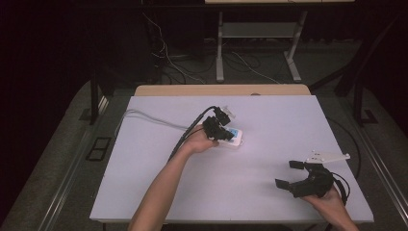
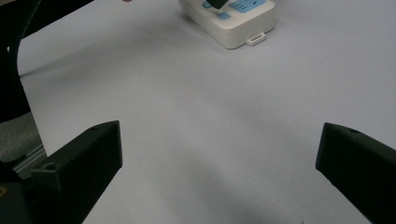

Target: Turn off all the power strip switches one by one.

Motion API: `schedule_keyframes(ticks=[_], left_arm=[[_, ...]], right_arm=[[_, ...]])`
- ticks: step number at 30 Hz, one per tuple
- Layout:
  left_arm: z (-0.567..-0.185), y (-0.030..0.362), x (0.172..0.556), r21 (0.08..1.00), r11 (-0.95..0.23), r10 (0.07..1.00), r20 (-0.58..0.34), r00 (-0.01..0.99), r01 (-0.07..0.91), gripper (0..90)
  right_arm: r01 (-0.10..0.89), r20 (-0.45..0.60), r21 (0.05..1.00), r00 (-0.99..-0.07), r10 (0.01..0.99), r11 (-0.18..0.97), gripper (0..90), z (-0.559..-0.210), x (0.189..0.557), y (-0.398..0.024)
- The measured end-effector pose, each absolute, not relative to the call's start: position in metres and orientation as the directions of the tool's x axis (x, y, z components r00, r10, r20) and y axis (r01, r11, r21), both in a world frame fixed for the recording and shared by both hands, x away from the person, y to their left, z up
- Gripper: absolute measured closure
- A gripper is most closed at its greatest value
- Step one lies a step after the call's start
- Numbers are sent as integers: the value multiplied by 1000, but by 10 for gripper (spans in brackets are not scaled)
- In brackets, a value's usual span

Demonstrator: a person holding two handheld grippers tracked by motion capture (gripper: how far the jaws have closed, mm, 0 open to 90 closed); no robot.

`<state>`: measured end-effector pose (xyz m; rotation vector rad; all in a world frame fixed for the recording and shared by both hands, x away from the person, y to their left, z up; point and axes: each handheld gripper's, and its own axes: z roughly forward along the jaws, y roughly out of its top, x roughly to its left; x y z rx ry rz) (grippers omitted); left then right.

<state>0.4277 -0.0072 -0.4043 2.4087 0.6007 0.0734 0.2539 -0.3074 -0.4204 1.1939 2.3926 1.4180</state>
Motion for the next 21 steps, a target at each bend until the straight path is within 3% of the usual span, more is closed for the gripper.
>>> schedule_keyframes(ticks=[21], left_arm=[[-411,-8,433,601,-663,449,-157,880,446,896]], right_arm=[[566,272,783,-685,676,258,4,-421,254,-307]])
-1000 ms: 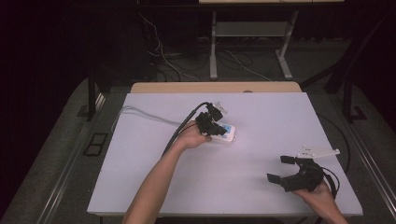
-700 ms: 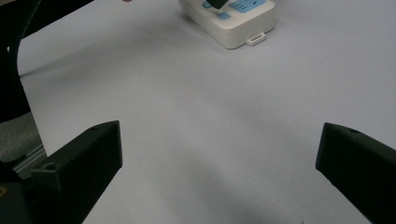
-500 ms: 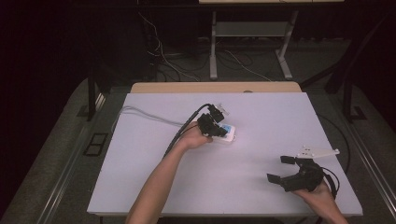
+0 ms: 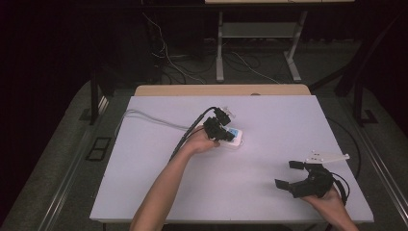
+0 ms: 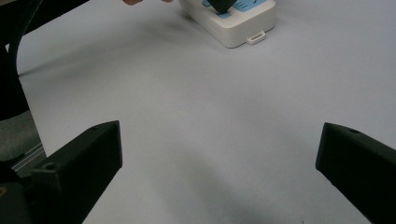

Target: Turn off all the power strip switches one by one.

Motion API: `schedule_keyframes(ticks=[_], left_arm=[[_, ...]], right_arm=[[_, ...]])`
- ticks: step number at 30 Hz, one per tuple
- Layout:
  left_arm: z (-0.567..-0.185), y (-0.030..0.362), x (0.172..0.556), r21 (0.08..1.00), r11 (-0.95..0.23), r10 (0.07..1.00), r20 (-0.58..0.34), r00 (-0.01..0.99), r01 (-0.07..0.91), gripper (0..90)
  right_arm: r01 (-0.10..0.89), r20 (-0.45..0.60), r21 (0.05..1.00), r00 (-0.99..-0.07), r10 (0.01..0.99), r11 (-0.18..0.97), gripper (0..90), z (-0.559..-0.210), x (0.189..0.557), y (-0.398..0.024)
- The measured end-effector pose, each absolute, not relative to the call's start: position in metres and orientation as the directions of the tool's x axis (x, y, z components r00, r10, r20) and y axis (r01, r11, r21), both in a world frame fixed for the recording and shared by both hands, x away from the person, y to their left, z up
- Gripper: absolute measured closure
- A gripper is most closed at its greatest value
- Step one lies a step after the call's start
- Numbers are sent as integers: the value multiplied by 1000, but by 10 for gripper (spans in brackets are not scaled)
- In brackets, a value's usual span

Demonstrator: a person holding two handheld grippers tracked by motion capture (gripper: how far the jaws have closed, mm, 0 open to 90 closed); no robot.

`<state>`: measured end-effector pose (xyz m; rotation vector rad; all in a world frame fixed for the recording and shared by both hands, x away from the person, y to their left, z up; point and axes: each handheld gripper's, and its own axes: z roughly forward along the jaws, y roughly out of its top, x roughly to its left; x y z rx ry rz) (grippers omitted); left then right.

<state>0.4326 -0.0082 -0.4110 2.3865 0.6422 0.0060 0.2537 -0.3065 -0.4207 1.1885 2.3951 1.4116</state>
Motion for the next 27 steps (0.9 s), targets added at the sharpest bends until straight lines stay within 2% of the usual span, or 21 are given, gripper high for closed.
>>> schedule_keyframes(ticks=[8,20,27], left_arm=[[-411,-11,430,591,-680,455,-125,882,435,898],[-411,-9,431,598,-663,463,-145,874,450,897],[-410,-12,429,594,-675,464,-120,878,438,896]], right_arm=[[565,269,781,-689,673,266,4,-421,253,-305],[567,272,782,-686,675,260,4,-421,254,-306],[567,274,782,-685,675,258,4,-421,254,-306]])
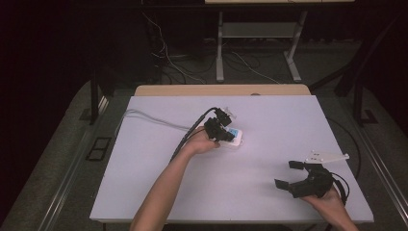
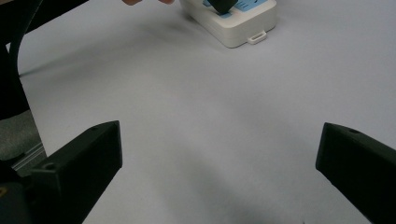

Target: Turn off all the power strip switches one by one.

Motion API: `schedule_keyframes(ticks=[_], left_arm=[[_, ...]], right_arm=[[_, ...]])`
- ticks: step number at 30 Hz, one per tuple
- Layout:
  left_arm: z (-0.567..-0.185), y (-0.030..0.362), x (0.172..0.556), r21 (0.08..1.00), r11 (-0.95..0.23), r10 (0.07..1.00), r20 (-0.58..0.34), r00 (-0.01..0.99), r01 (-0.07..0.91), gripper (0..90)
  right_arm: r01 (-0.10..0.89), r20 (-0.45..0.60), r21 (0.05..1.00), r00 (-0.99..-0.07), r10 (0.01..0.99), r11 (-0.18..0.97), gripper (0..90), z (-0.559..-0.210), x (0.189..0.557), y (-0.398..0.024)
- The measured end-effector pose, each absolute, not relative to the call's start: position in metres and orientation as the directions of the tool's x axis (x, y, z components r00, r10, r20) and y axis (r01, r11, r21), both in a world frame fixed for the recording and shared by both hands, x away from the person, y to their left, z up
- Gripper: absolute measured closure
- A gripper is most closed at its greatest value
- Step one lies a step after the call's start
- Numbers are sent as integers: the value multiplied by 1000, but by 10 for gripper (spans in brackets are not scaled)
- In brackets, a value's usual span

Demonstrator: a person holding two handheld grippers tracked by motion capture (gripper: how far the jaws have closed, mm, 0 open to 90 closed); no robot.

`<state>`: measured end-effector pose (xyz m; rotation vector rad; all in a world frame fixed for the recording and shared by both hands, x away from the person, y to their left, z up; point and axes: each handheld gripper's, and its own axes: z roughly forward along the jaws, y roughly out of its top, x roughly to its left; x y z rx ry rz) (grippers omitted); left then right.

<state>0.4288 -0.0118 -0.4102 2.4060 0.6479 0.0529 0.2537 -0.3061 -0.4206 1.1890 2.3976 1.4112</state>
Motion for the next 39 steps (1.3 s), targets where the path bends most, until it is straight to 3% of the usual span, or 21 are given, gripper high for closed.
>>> schedule_keyframes(ticks=[24,31,39], left_arm=[[-384,5,420,632,-658,473,-75,878,408,890],[-367,20,413,667,-631,481,-64,875,396,732],[-353,41,402,694,-582,484,-124,866,424,298]], right_arm=[[564,272,785,-685,676,255,4,-420,254,-307],[565,273,785,-684,676,255,4,-420,254,-307],[565,272,785,-683,678,254,4,-420,254,-306]])
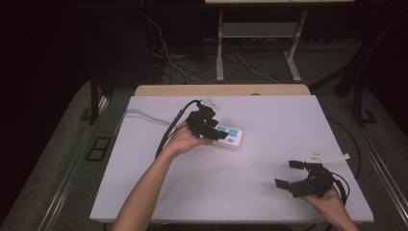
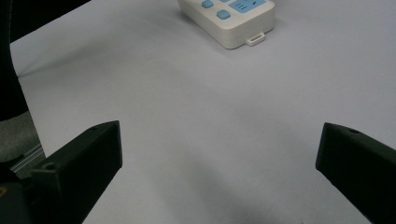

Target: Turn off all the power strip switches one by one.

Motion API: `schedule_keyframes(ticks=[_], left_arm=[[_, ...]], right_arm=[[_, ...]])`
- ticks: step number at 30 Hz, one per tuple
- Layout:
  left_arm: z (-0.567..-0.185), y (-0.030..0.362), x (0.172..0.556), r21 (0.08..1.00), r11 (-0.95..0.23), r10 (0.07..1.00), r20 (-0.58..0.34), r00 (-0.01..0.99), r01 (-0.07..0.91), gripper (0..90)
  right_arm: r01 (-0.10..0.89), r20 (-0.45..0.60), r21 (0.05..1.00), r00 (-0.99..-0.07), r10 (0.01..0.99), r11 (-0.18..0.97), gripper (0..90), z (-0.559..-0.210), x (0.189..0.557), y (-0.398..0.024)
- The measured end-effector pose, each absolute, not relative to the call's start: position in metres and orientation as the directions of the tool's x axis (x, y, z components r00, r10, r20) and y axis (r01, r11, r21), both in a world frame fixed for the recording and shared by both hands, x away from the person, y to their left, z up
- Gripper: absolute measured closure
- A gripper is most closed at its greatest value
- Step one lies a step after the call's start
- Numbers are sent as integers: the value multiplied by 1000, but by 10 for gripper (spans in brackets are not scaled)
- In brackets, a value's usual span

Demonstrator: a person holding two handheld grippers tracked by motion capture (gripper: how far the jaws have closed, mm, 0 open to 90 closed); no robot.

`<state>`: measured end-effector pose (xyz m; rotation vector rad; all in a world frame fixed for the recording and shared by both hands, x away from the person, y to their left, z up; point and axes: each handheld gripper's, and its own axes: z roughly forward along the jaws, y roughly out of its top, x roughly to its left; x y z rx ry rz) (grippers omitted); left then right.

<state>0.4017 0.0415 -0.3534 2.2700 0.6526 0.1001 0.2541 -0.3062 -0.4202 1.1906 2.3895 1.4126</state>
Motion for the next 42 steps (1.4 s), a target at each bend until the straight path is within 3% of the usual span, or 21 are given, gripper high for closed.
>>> schedule_keyframes(ticks=[5,6,24,42], left_arm=[[-348,54,395,681,-581,501,-132,855,446,20],[-347,57,394,680,-577,503,-139,853,452,0],[-349,126,347,752,-454,611,-128,782,478,0],[-399,163,286,815,-327,647,-177,742,479,0]], right_arm=[[566,272,784,-682,678,255,4,-420,254,-306],[566,272,784,-683,678,255,4,-420,254,-306],[568,275,786,-675,685,245,4,-419,253,-305],[568,272,783,-677,684,251,4,-419,251,-303]])
